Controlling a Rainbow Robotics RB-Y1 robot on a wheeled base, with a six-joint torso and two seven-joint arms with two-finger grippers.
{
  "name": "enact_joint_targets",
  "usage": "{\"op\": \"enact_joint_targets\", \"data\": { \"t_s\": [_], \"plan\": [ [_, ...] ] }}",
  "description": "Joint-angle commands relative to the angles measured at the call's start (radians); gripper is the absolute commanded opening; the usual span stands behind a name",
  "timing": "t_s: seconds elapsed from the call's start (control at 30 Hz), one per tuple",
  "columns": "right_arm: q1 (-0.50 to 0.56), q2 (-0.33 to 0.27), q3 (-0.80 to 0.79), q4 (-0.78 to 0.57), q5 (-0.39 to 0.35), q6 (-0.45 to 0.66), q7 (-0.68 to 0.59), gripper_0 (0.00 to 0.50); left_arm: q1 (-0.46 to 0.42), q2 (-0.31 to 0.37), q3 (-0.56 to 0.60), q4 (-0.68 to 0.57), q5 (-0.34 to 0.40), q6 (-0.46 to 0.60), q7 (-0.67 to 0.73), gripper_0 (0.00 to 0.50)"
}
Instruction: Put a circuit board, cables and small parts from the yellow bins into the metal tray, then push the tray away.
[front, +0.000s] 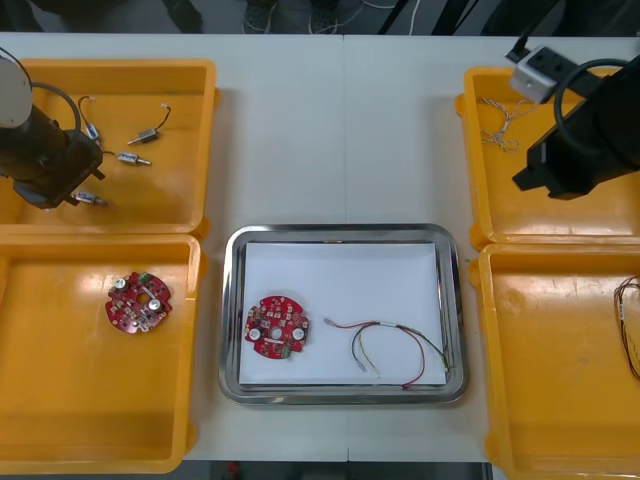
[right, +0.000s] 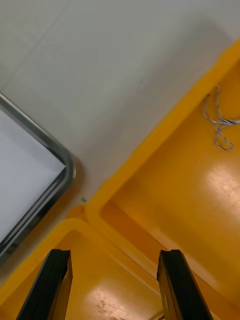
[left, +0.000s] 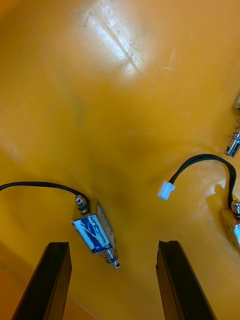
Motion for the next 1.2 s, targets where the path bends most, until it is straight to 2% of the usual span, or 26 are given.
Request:
{"op": "enact_joint_targets", "data": {
  "t_s": [0.03, 0.37, 0.67, 0.97, 1.2],
  "plan": [
    [-0.059, -0.038, -0.082, 0.042, 0.103, 0.003, -0.016, 0.500, -0.021, -0.008, -0.036, -0.006, -0.017, -0.016, 0.061, 0.500],
    [-0.185, -0.033, -0.141, 0.272, 0.241, 0.003, -0.013, 0.500, 0.010, -0.012, -0.036, -0.006, -0.031, -0.033, 0.056, 0.500],
    [-0.283, -0.019, -0.193, 0.477, 0.397, 0.003, -0.012, 0.500, 0.027, -0.021, -0.037, -0.006, -0.042, -0.045, 0.050, 0.500],
    [-0.363, 0.000, -0.224, 0.652, 0.453, 0.003, -0.018, 0.500, 0.054, -0.024, -0.036, -0.006, -0.046, -0.083, 0.038, 0.500],
    [-0.394, 0.022, -0.257, 0.734, 0.474, 0.003, -0.030, 0.500, 0.059, -0.024, -0.048, -0.006, -0.052, -0.082, 0.038, 0.500]
  ]
}}
